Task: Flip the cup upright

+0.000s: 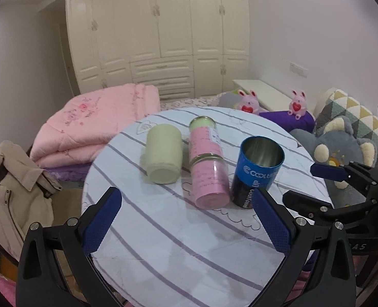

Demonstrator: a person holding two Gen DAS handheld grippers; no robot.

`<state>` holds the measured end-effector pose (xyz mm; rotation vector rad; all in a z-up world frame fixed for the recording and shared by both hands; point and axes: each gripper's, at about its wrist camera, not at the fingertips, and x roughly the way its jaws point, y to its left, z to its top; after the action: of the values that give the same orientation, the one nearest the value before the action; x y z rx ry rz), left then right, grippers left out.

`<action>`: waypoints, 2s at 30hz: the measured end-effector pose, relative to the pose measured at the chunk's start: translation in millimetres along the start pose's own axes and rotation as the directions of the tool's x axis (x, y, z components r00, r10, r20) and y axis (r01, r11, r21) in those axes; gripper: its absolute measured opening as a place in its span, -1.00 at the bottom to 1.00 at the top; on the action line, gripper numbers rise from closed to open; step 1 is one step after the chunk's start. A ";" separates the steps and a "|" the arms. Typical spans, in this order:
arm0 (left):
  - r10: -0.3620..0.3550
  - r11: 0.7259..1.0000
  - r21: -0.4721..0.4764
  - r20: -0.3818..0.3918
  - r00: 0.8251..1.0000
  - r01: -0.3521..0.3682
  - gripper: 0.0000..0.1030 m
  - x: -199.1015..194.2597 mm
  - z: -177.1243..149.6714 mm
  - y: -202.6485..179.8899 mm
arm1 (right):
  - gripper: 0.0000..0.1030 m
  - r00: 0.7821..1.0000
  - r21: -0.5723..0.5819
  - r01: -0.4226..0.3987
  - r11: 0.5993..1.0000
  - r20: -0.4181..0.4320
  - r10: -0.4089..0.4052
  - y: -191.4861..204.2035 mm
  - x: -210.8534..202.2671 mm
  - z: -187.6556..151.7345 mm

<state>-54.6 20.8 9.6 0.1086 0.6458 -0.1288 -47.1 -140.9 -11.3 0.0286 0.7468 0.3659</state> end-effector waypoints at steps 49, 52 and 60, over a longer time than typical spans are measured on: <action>0.019 0.998 -0.065 -0.022 1.000 -0.020 0.99 -2.6 -13.0 0.9 | 0.60 0.979 0.028 -0.010 1.000 0.205 0.004 -1.9 -33.5 -6.1; 0.017 0.998 -0.064 -0.027 0.999 -0.019 0.99 -1.2 -13.1 1.0 | 0.60 0.980 0.029 -0.009 1.000 0.199 0.003 -1.5 -32.4 -6.2; 0.017 0.998 -0.062 -0.034 0.999 -0.019 0.99 2.3 -15.5 0.7 | 0.60 0.982 0.027 -0.003 1.000 0.188 -0.003 -0.7 -28.7 -5.6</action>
<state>-61.9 23.5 -4.1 0.0563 0.6810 -0.0900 -70.0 -151.7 3.3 0.0878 0.5643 0.3477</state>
